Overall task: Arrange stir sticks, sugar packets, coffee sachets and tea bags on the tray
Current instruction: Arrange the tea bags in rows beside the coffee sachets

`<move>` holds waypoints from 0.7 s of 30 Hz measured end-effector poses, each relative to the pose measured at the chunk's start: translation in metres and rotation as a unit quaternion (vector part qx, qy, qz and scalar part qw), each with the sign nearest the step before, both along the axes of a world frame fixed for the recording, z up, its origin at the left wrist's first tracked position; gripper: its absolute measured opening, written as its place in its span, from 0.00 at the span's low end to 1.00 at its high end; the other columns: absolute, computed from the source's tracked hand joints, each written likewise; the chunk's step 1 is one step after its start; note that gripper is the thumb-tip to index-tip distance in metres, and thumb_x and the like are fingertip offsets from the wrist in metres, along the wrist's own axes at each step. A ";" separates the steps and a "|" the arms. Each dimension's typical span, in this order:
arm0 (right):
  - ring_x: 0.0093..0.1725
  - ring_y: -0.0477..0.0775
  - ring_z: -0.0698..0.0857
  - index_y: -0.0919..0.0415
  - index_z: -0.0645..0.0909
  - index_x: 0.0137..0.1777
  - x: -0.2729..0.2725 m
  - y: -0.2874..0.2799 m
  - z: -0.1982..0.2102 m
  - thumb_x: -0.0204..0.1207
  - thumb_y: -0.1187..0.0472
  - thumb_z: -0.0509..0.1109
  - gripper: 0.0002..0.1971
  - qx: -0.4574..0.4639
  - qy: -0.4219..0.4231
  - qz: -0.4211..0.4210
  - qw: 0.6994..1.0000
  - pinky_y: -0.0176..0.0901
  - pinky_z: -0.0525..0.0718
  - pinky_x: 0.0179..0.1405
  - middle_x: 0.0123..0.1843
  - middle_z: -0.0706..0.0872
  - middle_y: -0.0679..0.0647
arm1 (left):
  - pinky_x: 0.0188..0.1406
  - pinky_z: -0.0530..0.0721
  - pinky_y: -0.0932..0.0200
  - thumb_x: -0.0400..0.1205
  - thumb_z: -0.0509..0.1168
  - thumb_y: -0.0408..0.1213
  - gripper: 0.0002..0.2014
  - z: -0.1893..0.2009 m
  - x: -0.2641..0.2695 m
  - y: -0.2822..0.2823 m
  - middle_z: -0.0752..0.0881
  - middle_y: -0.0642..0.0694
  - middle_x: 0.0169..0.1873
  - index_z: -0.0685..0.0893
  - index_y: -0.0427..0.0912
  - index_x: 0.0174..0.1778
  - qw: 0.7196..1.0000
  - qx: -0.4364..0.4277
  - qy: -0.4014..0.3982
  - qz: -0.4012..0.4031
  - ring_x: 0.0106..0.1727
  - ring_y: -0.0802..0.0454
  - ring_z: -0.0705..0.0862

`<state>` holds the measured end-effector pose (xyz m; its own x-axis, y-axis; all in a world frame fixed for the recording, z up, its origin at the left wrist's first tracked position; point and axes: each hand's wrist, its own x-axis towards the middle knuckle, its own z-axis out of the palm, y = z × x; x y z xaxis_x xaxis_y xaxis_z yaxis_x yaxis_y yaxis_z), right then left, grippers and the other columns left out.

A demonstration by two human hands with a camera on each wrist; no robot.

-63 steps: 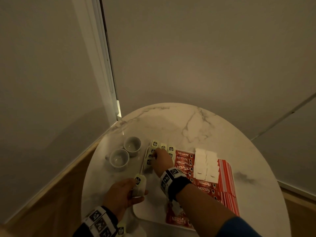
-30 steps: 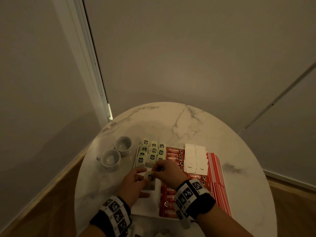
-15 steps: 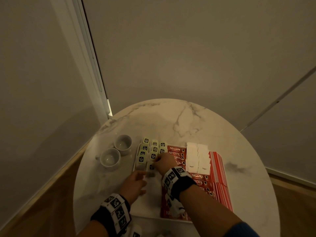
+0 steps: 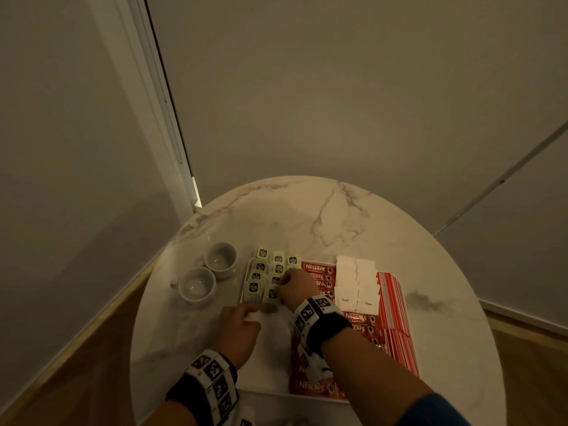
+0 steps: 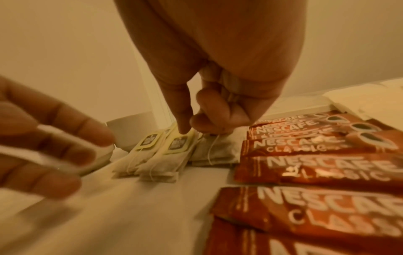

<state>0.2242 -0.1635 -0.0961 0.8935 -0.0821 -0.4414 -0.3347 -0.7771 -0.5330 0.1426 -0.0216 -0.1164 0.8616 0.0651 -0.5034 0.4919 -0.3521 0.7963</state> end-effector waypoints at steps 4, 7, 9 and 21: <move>0.46 0.49 0.82 0.58 0.82 0.51 -0.004 -0.003 0.004 0.79 0.64 0.65 0.05 0.000 -0.042 -0.006 0.999 0.37 0.80 0.46 0.51 0.87 0.54 | 0.69 0.71 0.61 0.79 0.63 0.28 0.23 0.006 0.003 -0.002 0.66 0.48 0.63 0.75 0.47 0.70 0.986 0.105 -0.085 -0.093 0.63 0.49 0.75; 0.48 0.49 0.84 0.57 0.82 0.52 -0.011 -0.005 0.006 0.80 0.62 0.64 0.06 -0.010 -0.064 0.016 0.998 0.39 0.83 0.49 0.51 0.87 0.53 | 0.73 0.66 0.61 0.79 0.62 0.32 0.27 0.009 0.004 -0.003 0.63 0.46 0.69 0.70 0.50 0.75 0.964 0.188 -0.090 -0.165 0.70 0.48 0.69; 0.52 0.51 0.85 0.57 0.82 0.55 -0.017 -0.006 0.006 0.80 0.61 0.65 0.07 -0.019 -0.072 0.047 0.996 0.40 0.83 0.53 0.55 0.86 0.53 | 0.73 0.67 0.58 0.79 0.60 0.33 0.27 0.009 0.004 -0.004 0.61 0.47 0.72 0.68 0.55 0.75 0.952 0.225 -0.082 -0.193 0.71 0.47 0.66; 0.57 0.60 0.84 0.56 0.75 0.63 -0.040 0.008 0.001 0.83 0.49 0.60 0.15 -0.104 -0.040 0.155 0.982 0.51 0.82 0.54 0.59 0.82 0.57 | 0.76 0.66 0.53 0.80 0.60 0.43 0.30 0.008 0.000 -0.005 0.55 0.51 0.79 0.62 0.57 0.79 0.921 0.290 -0.060 -0.254 0.74 0.44 0.61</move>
<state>0.1847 -0.1559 -0.0956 0.9212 0.1180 -0.3709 -0.0284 -0.9300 -0.3664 0.1424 -0.0266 -0.1082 0.9019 -0.1333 -0.4108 0.0674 -0.8961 0.4387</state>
